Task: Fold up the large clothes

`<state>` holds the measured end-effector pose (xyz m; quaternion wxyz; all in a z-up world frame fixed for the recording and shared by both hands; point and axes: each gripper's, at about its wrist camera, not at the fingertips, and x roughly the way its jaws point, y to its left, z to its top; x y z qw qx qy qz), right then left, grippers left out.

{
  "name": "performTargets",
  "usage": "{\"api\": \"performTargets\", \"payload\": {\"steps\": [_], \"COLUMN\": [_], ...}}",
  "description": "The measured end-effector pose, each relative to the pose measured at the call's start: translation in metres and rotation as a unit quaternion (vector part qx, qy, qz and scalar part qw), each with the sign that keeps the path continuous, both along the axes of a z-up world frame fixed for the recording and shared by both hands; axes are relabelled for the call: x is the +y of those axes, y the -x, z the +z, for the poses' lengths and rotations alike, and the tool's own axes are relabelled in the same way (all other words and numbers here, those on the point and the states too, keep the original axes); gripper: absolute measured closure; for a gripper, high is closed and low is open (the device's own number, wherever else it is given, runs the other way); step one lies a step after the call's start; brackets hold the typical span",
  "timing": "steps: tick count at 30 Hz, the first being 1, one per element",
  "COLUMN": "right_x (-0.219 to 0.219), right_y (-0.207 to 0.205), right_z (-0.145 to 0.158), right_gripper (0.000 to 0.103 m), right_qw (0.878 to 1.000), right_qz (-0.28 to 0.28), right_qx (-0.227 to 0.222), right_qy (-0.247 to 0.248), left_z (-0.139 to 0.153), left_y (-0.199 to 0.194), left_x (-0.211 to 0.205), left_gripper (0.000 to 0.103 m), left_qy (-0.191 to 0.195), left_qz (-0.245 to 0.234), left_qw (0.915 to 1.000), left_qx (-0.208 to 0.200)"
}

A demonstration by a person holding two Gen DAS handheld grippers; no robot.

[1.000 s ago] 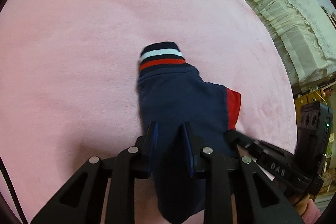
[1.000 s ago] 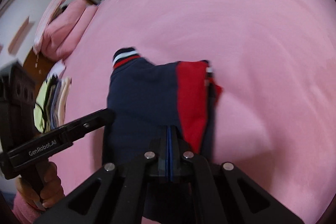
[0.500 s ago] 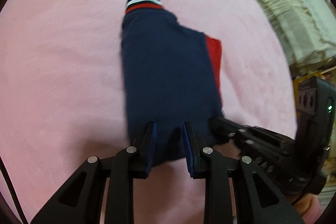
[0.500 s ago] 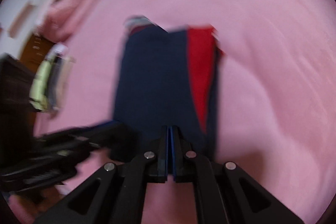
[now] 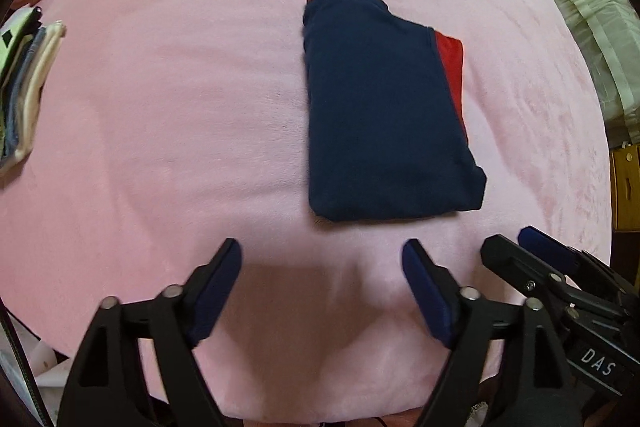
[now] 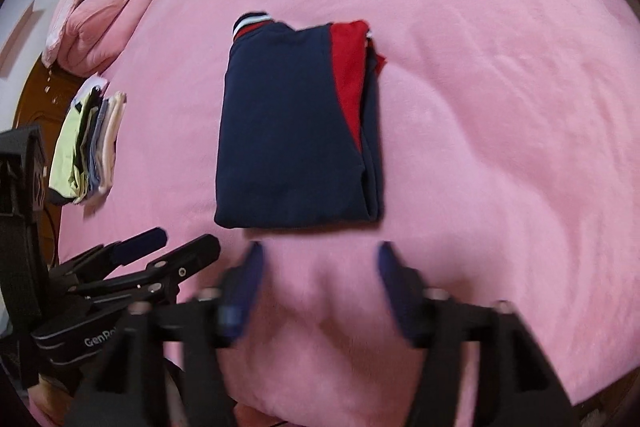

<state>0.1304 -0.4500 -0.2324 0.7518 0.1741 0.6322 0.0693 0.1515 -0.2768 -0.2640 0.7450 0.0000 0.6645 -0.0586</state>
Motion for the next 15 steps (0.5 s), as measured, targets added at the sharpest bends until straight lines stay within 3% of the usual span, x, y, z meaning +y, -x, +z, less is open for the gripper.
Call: {"api": "performTargets", "payload": {"steps": [5, 15], "right_x": [-0.011, -0.018], "right_y": [0.002, -0.006], "right_z": [0.015, 0.041], "right_gripper": [0.036, 0.030], "right_qw": [0.999, 0.998], "right_qz": [0.013, 0.010], "right_qx": [0.002, -0.017], "right_qy": [0.037, 0.052], "left_z": [0.025, 0.057], "left_y": [0.001, -0.002], "left_x": [0.009, 0.007], "left_gripper": [0.013, 0.013], "left_qy": [-0.008, -0.013], "left_qz": [0.005, -0.010], "left_qw": [0.9999, 0.9987], "left_qx": [-0.011, -0.049]}}
